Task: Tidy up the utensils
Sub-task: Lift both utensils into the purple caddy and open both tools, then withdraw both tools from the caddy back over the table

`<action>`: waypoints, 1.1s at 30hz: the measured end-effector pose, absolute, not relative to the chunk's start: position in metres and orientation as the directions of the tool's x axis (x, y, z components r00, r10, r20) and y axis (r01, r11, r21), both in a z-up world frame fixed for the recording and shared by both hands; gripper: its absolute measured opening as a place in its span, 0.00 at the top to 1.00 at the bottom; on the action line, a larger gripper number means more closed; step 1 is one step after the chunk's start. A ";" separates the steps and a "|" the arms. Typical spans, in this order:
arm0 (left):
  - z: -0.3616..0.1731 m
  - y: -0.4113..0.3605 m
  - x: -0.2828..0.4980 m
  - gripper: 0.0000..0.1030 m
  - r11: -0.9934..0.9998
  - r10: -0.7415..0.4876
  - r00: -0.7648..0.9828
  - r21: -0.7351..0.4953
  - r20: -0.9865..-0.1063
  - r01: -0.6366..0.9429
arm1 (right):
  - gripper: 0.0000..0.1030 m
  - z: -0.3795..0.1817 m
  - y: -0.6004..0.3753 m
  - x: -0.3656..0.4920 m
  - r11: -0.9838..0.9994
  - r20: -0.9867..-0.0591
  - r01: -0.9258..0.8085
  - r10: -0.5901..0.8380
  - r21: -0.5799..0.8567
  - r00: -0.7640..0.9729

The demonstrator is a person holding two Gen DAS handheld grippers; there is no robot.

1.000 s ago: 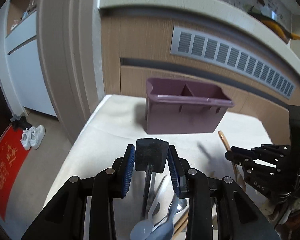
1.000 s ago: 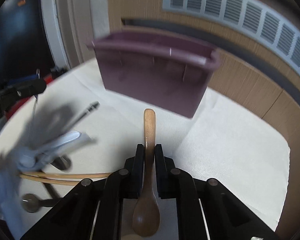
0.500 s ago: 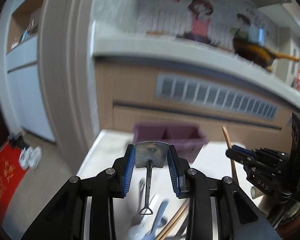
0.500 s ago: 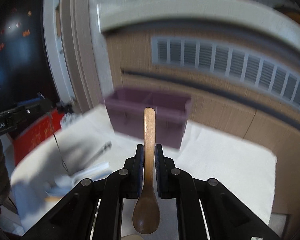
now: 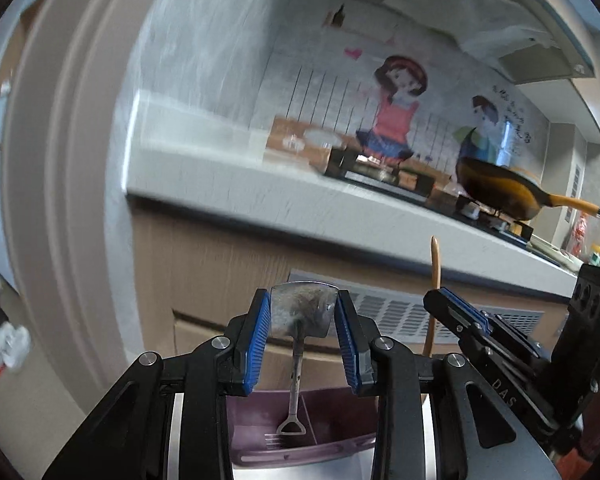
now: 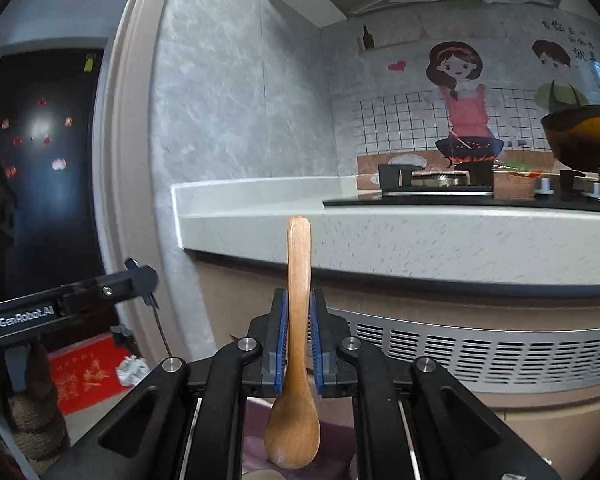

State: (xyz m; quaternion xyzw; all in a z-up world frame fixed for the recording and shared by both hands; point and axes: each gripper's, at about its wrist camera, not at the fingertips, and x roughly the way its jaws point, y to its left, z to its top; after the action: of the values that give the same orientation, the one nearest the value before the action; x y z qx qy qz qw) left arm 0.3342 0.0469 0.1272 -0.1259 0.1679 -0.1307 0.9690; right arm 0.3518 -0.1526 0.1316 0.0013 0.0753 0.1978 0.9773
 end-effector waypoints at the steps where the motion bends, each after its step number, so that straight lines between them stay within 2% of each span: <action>1: 0.119 0.048 0.343 0.67 0.932 -0.298 0.905 -0.299 -0.304 0.206 | 0.91 0.129 -0.153 0.354 0.923 -0.151 -0.385 0.384 0.026 0.911; 10: 0.059 0.042 0.393 0.67 0.919 -0.334 0.841 -0.346 -0.427 0.189 | 0.90 0.062 -0.145 0.397 0.943 -0.262 -0.332 0.314 -0.024 0.912; 12: 0.050 0.038 0.396 0.66 0.909 -0.367 0.810 -0.363 -0.458 0.206 | 0.88 0.051 -0.147 0.403 0.931 -0.348 -0.365 0.339 -0.010 0.874; 14: 0.044 0.035 0.396 0.58 0.902 -0.398 0.779 -0.362 -0.485 0.236 | 0.85 0.044 -0.154 0.405 0.915 -0.438 -0.401 0.377 0.040 0.816; 15: 0.044 0.034 0.392 0.51 0.909 -0.386 0.779 -0.348 -0.495 0.229 | 0.82 0.044 -0.159 0.402 0.914 -0.448 -0.402 0.381 0.052 0.809; 16: 0.046 0.034 0.384 0.49 0.919 -0.363 0.790 -0.329 -0.494 0.217 | 0.81 0.045 -0.164 0.396 0.918 -0.449 -0.393 0.374 0.055 0.812; 21: 0.055 0.045 0.344 0.48 0.937 -0.312 0.809 -0.301 -0.498 0.176 | 0.76 0.052 -0.184 0.352 0.916 -0.445 -0.399 0.377 0.047 0.812; 28: 0.029 0.076 0.270 0.44 0.980 -0.133 0.815 -0.200 -0.564 0.022 | 0.76 0.017 -0.156 0.282 0.771 -0.620 -0.637 0.502 0.004 0.603; 33: -0.006 0.092 0.226 0.44 0.981 -0.110 0.754 -0.191 -0.648 -0.021 | 0.76 -0.022 -0.123 0.226 0.652 -0.710 -0.758 0.520 -0.028 0.474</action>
State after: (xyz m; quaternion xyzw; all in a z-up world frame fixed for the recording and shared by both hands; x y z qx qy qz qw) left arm 0.2262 0.0923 -0.0062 -0.0936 0.3502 -0.0239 0.9317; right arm 0.2256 -0.1234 -0.0215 -0.1721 0.3447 0.3798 0.8410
